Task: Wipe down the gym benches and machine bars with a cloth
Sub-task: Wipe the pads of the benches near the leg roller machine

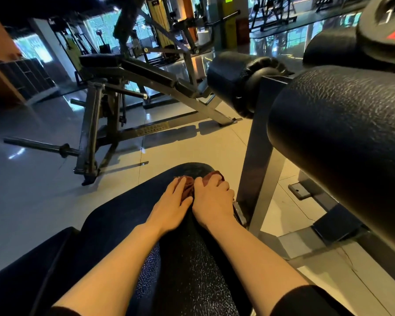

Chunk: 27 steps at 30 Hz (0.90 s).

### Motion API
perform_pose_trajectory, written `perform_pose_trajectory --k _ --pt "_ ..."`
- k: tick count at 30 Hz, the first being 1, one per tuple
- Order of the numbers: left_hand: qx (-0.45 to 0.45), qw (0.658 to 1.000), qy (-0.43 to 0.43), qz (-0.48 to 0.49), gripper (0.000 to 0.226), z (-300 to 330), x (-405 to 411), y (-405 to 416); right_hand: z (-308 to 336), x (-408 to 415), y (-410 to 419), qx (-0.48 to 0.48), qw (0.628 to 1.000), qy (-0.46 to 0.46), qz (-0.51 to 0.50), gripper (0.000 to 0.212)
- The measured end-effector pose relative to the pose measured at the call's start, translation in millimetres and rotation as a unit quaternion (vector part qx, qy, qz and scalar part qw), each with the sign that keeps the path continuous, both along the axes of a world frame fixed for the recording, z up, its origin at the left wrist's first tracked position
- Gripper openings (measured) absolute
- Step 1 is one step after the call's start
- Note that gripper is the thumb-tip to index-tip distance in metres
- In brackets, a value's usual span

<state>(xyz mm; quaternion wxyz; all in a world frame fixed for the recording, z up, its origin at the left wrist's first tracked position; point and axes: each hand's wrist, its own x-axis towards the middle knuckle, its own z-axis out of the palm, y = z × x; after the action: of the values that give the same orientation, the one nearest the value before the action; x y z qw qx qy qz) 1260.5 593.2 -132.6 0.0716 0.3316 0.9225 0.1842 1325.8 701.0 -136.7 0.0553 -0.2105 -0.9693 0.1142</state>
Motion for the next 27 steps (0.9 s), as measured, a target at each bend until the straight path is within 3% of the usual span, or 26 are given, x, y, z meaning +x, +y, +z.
perform_pose_trajectory --k 10,18,27 --pt "-0.019 0.999 -0.012 0.03 0.065 -8 -26 3 2 -48 24 -0.058 0.997 -0.033 0.045 0.07" --pt "-0.036 0.998 -0.009 0.042 0.063 -13 -29 5 2 -59 27 -0.059 0.997 -0.032 0.047 0.057" --pt "-0.079 0.994 -0.016 0.076 0.06 -6 -4 -2 2 -27 17 0.026 0.998 -0.044 0.032 0.053"
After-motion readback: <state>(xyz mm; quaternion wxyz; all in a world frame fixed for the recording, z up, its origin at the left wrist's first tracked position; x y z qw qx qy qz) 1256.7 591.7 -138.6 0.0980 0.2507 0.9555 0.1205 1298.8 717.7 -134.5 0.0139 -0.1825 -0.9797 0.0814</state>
